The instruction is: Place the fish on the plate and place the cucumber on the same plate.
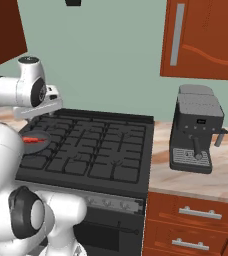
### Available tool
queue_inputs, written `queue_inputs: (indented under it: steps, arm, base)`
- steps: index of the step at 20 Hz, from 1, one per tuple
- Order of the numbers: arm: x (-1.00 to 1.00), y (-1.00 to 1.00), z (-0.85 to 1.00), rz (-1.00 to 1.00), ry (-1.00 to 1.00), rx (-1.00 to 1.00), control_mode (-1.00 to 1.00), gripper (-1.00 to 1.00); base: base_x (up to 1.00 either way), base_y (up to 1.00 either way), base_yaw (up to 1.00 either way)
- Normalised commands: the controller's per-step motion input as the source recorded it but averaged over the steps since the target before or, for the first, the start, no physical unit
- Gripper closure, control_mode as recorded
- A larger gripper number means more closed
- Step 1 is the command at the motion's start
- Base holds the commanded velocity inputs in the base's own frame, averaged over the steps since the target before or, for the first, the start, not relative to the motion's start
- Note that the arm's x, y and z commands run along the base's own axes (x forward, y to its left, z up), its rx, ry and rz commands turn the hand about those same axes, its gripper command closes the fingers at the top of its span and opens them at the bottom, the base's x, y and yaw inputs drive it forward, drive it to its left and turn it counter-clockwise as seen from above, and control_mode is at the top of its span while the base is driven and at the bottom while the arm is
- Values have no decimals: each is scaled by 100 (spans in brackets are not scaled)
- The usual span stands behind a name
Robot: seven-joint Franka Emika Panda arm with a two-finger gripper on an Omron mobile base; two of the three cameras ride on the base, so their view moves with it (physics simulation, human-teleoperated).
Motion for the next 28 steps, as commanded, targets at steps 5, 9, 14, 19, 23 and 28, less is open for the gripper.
queue_inputs:
  steps: [5, 9, 14, 19, 23, 28]
  arm:
    - [20, 42, -14, 30, 0, 0, -100, -100]
    - [25, 45, -17, 19, 4, 0, -100, -100]
    - [21, 45, -18, 12, 4, 0, -100, -100]
    - [7, 46, -25, 4, 1, -1, -100, -100]
    - [6, 47, -30, 0, 2, -7, -100, -100]
    - [6, 36, -34, 0, 0, -8, -100, -100]
  base:
    - [0, 0, 0]
    - [0, 0, 0]
    - [0, 0, 0]
    - [0, 0, 0]
    - [0, 0, 0]
    - [0, 0, 0]
